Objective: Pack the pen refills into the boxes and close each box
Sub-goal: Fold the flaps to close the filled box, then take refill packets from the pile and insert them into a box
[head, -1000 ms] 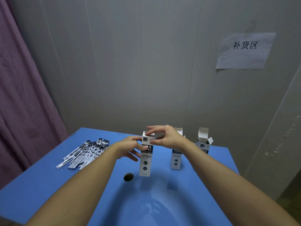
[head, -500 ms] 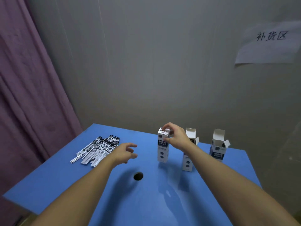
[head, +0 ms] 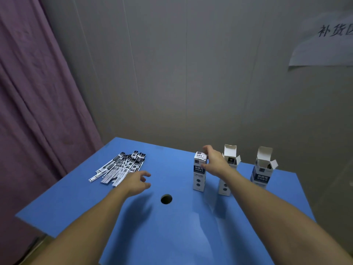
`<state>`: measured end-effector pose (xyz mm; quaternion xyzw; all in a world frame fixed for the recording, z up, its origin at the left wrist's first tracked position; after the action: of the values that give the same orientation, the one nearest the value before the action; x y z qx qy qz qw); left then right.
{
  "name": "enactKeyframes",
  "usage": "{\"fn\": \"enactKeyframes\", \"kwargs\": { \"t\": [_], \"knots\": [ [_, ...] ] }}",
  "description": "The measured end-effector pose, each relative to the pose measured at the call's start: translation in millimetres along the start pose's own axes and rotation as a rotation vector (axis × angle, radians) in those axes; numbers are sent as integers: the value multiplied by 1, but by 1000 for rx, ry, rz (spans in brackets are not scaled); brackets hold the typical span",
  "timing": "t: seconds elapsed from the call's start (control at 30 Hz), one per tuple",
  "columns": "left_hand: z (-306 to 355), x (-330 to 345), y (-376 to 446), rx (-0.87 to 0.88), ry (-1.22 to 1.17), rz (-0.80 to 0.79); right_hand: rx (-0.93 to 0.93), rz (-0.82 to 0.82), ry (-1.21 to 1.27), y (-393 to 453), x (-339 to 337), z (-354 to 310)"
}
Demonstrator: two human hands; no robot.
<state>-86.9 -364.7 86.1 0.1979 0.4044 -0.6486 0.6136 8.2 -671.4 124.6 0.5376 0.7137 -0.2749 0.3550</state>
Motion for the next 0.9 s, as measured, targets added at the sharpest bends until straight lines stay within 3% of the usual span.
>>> {"fn": "enactKeyframes", "kwargs": {
  "t": [0.23,0.5,0.77,0.9],
  "knots": [
    [0,-16,-15,-32,111,106,-34,-5,-132,-10,-6,-16],
    [-10,-47,-57,-136,333,307,-331,7,-383,-21,6,-69],
    [-43,-56,-103,-260,402,371,-396,-385,-500,-28,81,-106],
    [-73,-59,-124,-330,381,362,-370,-478,-544,-34,117,-123]
  ]
}}
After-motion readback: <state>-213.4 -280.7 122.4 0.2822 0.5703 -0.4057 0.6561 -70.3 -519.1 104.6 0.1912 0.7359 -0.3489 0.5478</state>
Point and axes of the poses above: each hand's wrist, its own y-axis towards the middle knuckle, its own x-axis out of the palm, z = x × y, the point moved 4 cm from there along y, towards the middle knuckle, and after that the axes turned 5 degrees about -z, right-handed, at the moved point
